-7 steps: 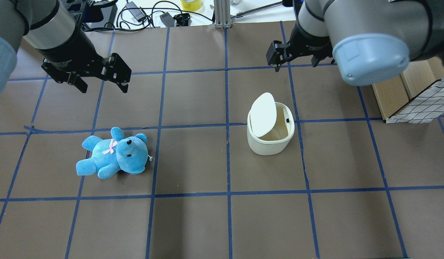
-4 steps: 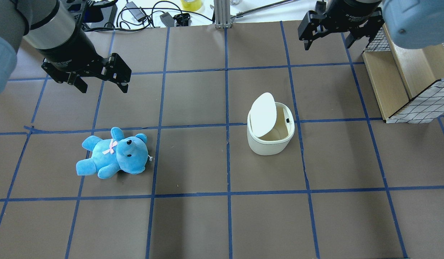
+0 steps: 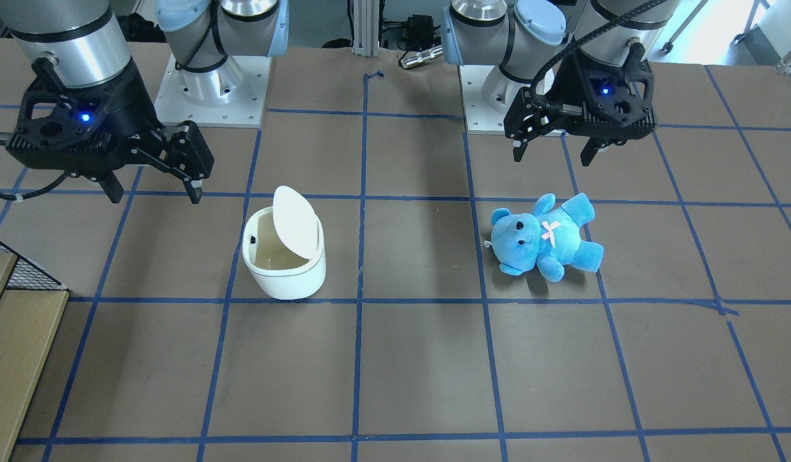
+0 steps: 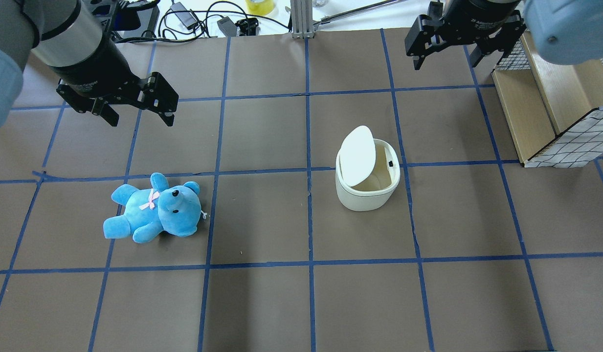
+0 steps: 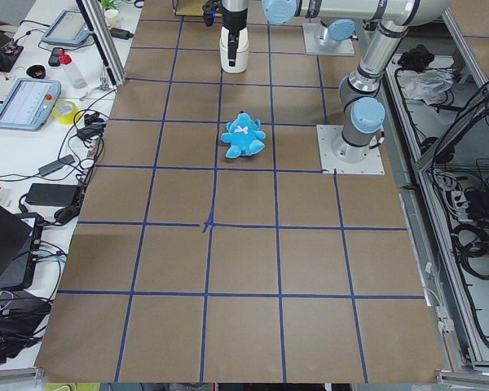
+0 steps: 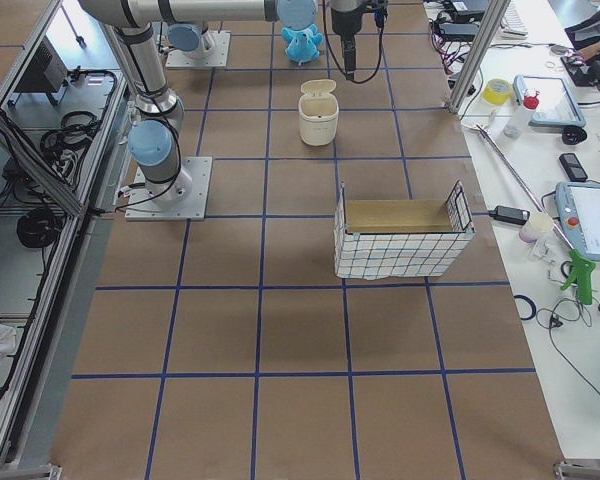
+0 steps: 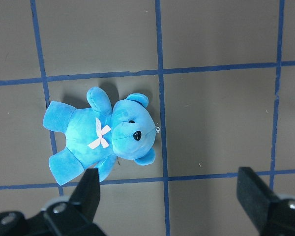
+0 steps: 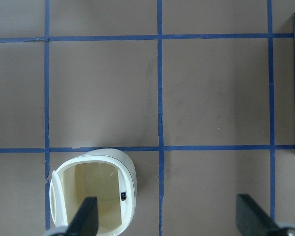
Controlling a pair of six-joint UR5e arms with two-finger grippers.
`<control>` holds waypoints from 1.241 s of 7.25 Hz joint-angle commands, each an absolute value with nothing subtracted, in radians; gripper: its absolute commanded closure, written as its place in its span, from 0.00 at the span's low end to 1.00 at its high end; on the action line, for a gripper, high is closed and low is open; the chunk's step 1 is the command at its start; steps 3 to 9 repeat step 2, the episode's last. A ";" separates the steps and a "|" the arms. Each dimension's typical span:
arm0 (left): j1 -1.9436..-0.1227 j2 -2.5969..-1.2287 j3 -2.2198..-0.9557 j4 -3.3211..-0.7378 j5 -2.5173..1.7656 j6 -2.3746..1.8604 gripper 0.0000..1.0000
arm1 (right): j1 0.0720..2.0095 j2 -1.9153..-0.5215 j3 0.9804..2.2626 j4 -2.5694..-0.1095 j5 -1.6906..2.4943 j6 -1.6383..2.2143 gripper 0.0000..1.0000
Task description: Open trash can with right arm
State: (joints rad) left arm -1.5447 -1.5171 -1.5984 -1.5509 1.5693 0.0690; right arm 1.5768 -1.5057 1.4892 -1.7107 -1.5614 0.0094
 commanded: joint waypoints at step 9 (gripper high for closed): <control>-1.545 -1.517 -1.598 -1.551 1.569 0.069 0.00 | 1.577 -1.506 1.496 -1.707 -1.559 0.011 0.00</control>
